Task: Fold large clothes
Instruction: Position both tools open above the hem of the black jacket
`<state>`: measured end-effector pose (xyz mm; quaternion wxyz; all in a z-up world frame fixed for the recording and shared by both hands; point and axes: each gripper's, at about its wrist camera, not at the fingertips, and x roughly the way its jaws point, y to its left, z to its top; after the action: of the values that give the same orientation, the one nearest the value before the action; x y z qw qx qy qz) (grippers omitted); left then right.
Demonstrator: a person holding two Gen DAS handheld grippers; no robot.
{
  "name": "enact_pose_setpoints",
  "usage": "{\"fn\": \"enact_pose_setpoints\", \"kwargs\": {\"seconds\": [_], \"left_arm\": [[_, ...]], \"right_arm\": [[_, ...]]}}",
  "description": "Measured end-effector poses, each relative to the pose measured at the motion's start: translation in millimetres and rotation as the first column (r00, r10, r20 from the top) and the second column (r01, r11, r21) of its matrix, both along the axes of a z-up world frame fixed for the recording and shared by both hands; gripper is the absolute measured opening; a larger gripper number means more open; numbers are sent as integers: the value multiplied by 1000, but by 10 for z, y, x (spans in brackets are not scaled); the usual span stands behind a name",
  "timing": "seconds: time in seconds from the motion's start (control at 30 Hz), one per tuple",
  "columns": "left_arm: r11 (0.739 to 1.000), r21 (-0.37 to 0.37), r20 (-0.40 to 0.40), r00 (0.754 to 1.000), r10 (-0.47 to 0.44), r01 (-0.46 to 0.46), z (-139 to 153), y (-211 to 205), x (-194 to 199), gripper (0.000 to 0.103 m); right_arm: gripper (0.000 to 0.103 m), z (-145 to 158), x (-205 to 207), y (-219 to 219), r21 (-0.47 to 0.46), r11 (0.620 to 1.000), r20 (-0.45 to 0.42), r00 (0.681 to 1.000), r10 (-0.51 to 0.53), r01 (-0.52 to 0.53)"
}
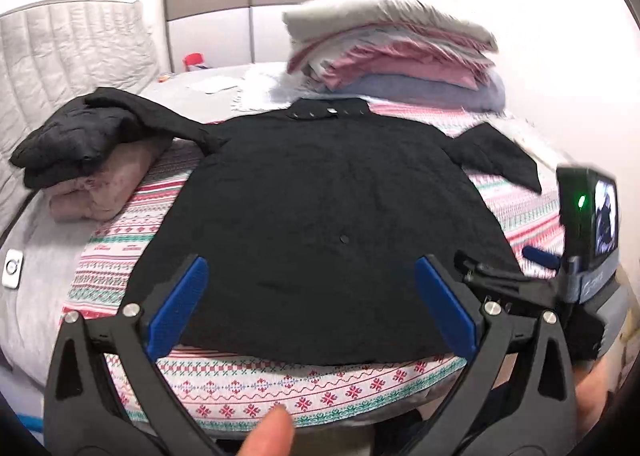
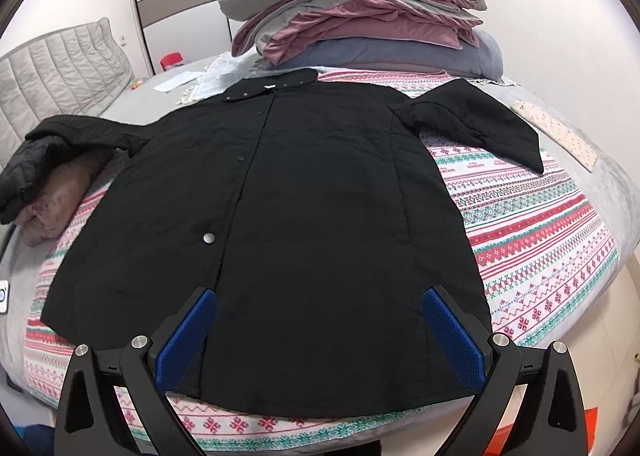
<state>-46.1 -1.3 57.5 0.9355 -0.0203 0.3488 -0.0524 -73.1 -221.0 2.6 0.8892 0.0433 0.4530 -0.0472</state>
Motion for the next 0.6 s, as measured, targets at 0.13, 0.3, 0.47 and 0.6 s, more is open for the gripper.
{"fn": "enact_pose_setpoints", "kwargs": {"seconds": [0.13,0.3,0.47,0.6], "left_arm": [[1000,-10,-80,997,22,-23,-223,112,274,103],[994,-85,-132,989,63,-75,-339,369,385,103],[986,-118,-139,985,102,-118,-395,574,404,103],[989,-112,-142,986,85,-101,-444,620,385,103]], "right_arm": [[103,-1,16,44,-5,1000,4,1000,4,-4],[103,40,-26,19,5,1000,30,1000,3,-3],[103,50,-73,-111,12,1000,37,999,-21,20],[103,78,-118,-165,14,999,52,998,-34,33]]}}
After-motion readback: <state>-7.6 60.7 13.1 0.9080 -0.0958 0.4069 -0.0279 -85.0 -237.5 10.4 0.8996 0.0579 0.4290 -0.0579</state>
